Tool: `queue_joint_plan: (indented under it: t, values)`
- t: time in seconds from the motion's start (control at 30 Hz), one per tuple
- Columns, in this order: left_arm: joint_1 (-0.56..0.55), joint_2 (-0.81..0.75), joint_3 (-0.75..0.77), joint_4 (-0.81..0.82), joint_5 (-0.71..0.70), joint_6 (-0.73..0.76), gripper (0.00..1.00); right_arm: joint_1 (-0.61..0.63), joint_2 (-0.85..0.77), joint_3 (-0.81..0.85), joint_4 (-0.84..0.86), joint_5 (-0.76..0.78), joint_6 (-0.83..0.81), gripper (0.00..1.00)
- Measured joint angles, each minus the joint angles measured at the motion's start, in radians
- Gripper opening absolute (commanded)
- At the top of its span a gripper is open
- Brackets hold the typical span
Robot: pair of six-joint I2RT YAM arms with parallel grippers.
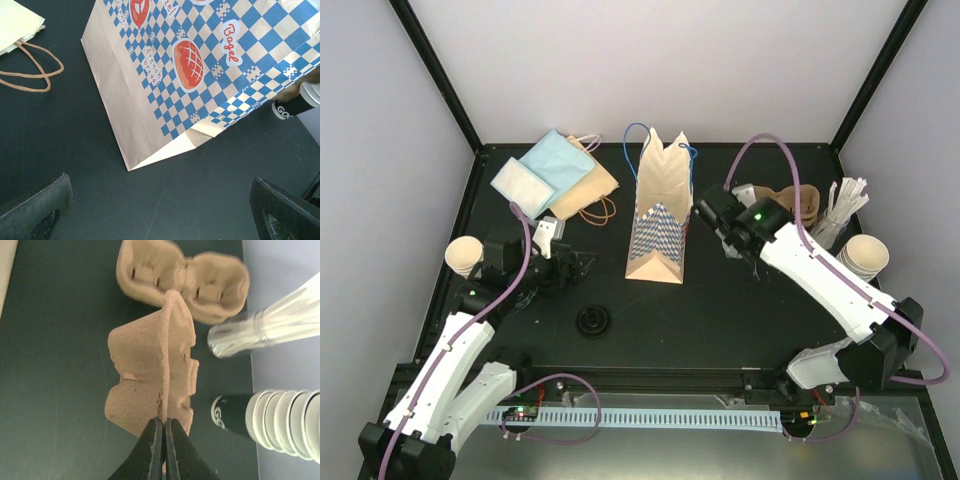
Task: Pack the takeout coffee
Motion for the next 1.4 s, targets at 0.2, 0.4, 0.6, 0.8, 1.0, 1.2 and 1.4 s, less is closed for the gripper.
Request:
queue_joint_plan:
  t: [0.2,0.4,0.6,0.8,1.0,1.2,1.4]
  values:
    - [0.000,0.000,0.000,0.000,0.000,0.000,0.99,0.118,-0.034,-0.148,-0.050,-0.043,0.090,0.07]
    - [0.000,0.000,0.000,0.000,0.000,0.000,0.99,0.248,-0.041,-0.214,-0.003,-0.172,0.115,0.55]
    - [0.000,0.000,0.000,0.000,0.000,0.000,0.99,0.261,-0.167,-0.307,0.143,-0.348,0.090,0.61]
    - [0.000,0.001,0.000,0.000,0.000,0.000,0.99,0.152,-0.239,-0.380,0.244,-0.415,0.100,0.67]
    - [0.000,0.010,0.000,-0.001,0.000,0.000,0.99,0.008,-0.257,-0.537,0.354,-0.503,0.116,0.74]
    - [0.000,0.011,0.000,-0.001,0.000,0.000,0.99,-0.020,-0.222,-0.618,0.432,-0.536,0.190,0.87]
    - [0.000,0.011,0.000,0.000,0.000,0.000,0.99,-0.021,-0.194,-0.706,0.523,-0.557,0.248,0.81]
